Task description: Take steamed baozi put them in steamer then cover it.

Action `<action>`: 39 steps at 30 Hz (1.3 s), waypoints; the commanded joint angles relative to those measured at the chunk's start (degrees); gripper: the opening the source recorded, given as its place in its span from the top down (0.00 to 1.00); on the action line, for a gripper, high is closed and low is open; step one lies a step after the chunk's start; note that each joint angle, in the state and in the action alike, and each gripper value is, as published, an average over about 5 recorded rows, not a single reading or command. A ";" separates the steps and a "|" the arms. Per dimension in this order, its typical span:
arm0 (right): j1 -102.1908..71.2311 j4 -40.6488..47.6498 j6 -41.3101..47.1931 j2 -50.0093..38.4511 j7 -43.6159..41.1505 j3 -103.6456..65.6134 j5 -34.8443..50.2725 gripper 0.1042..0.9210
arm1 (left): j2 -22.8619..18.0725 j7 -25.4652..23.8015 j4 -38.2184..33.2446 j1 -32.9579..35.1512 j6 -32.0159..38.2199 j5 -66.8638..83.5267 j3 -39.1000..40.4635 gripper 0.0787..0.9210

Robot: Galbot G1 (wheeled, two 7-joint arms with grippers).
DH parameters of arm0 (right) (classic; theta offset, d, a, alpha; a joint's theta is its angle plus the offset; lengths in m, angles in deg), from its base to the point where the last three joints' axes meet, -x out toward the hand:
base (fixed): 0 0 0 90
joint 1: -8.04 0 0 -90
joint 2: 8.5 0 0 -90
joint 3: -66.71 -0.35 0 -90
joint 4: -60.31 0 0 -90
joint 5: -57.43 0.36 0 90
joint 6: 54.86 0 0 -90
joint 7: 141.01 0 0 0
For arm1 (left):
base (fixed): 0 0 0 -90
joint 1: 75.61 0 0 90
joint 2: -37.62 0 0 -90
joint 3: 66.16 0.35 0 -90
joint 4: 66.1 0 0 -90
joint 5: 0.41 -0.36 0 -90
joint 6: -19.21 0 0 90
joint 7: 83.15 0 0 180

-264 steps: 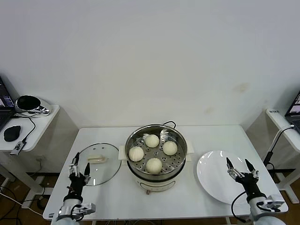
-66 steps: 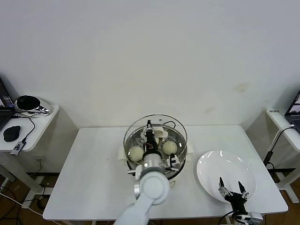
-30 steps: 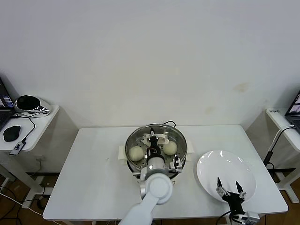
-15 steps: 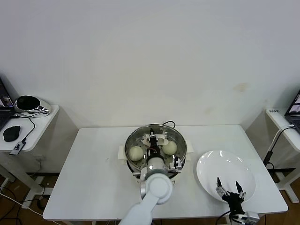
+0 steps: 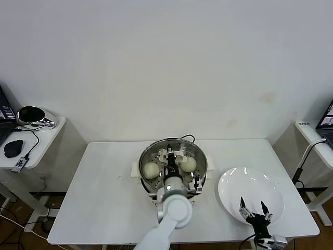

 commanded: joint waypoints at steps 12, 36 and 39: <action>0.09 0.13 -0.31 0.05 -0.14 0.08 -0.13 0.12 | 0.08 0.55 -5.97 2.54 -0.78 1.68 2.15 0.64; 0.18 0.42 -0.55 -0.05 -0.15 0.25 -0.33 0.12 | 2.17 -0.55 -18.41 10.66 -0.85 1.46 2.38 0.12; 0.22 0.48 -0.64 -0.03 -0.16 0.64 -0.45 0.12 | 2.95 -0.34 -21.34 12.12 -0.80 1.65 1.50 0.12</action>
